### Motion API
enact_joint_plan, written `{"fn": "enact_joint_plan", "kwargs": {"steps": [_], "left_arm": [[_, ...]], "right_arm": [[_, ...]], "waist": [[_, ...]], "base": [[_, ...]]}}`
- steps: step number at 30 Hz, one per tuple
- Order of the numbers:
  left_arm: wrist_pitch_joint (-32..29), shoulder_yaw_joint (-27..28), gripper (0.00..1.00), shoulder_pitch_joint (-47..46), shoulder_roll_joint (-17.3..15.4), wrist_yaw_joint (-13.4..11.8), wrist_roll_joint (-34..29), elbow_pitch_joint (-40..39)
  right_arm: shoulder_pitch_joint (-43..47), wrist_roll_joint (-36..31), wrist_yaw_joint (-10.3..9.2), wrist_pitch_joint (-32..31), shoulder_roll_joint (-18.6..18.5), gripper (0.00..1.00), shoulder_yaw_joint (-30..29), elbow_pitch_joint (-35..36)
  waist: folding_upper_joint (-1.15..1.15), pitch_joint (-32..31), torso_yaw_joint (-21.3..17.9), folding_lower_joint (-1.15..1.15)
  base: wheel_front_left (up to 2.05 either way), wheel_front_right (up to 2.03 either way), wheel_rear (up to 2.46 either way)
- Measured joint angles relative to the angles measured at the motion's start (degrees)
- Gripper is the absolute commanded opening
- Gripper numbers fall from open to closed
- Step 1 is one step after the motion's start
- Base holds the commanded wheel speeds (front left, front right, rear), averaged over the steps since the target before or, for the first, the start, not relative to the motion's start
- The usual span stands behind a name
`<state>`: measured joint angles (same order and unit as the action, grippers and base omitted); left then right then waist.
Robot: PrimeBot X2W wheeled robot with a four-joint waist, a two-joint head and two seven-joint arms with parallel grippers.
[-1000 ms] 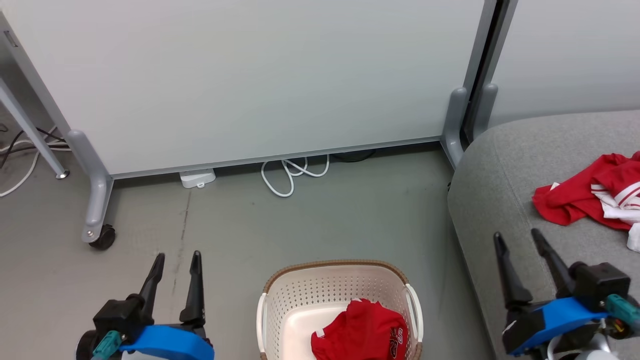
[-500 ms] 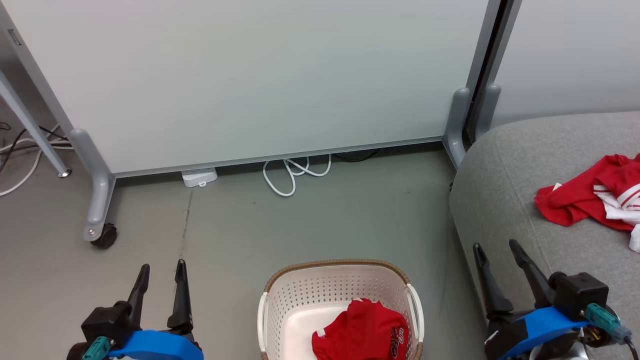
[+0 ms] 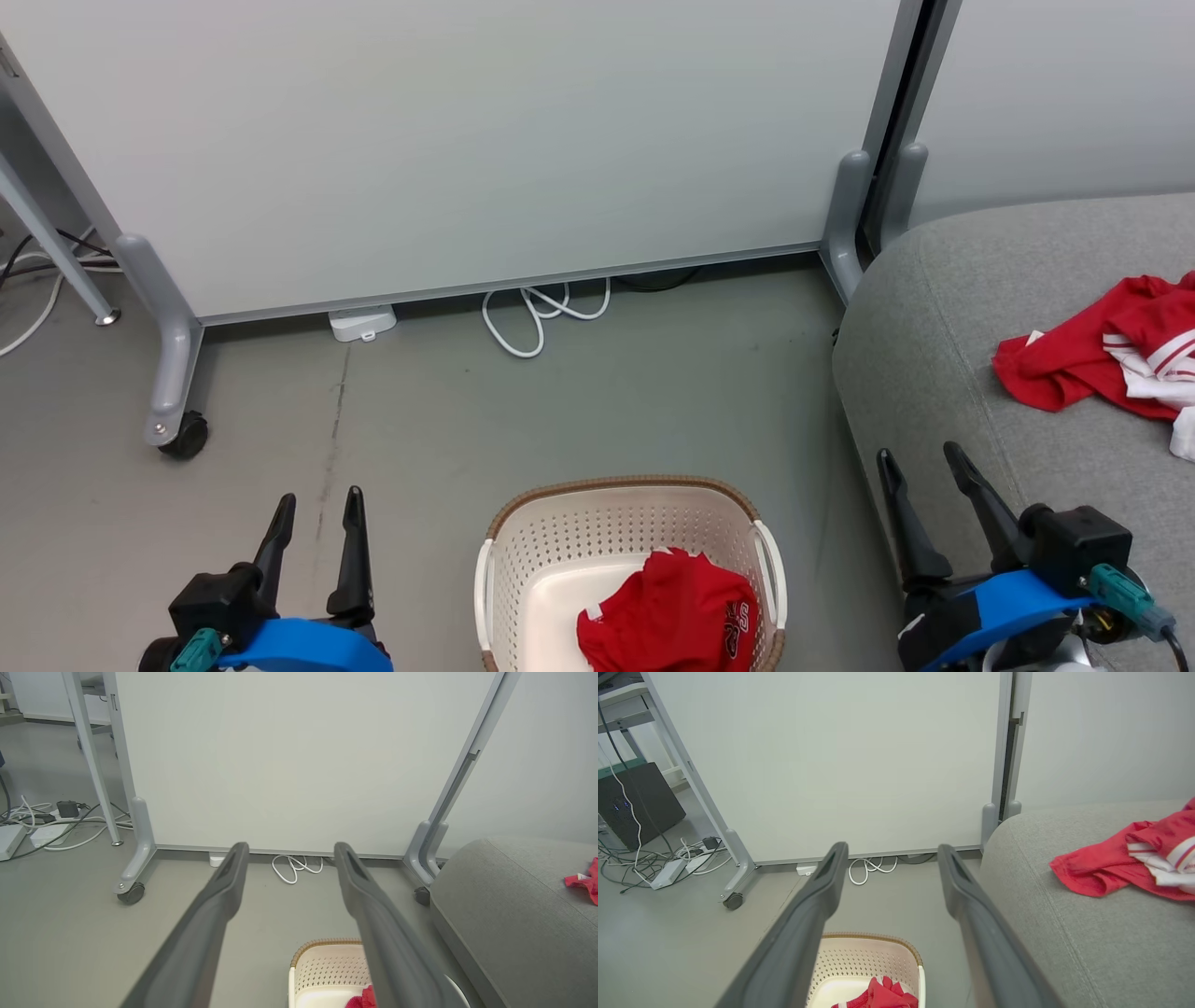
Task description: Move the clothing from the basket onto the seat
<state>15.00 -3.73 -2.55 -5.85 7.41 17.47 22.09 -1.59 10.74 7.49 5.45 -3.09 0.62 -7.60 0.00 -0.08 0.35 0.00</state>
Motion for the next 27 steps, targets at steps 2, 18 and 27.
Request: {"fn": "enact_joint_plan", "kwargs": {"steps": [2, 18, 27], "left_arm": [[0.0, -0.3, 1.0, 0.0, -0.1, 0.0, 0.0, -0.1], [0.0, -6.5, 1.0, -9.4, -1.5, 0.0, 0.1, 0.3], [0.0, -13.0, 1.0, -18.2, -3.2, 0.0, 1.0, 5.0]], "right_arm": [[0.0, 0.0, 0.0, 0.0, 0.0, 1.0, 0.2, 0.2], [-9.4, -1.5, 0.0, -0.3, 0.1, 1.0, 4.6, 4.5], [-15.9, -1.3, 0.0, 1.4, 0.1, 1.0, 7.4, 5.1]], "waist": [[0.0, 0.4, -0.1, 0.0], [0.0, 12.9, -2.9, 0.01], [0.0, 23.9, -7.5, 0.01]], "base": [[0.0, 0.0, 0.0], [0.0, 0.0, 0.0], [0.0, 0.0, 0.0]]}}
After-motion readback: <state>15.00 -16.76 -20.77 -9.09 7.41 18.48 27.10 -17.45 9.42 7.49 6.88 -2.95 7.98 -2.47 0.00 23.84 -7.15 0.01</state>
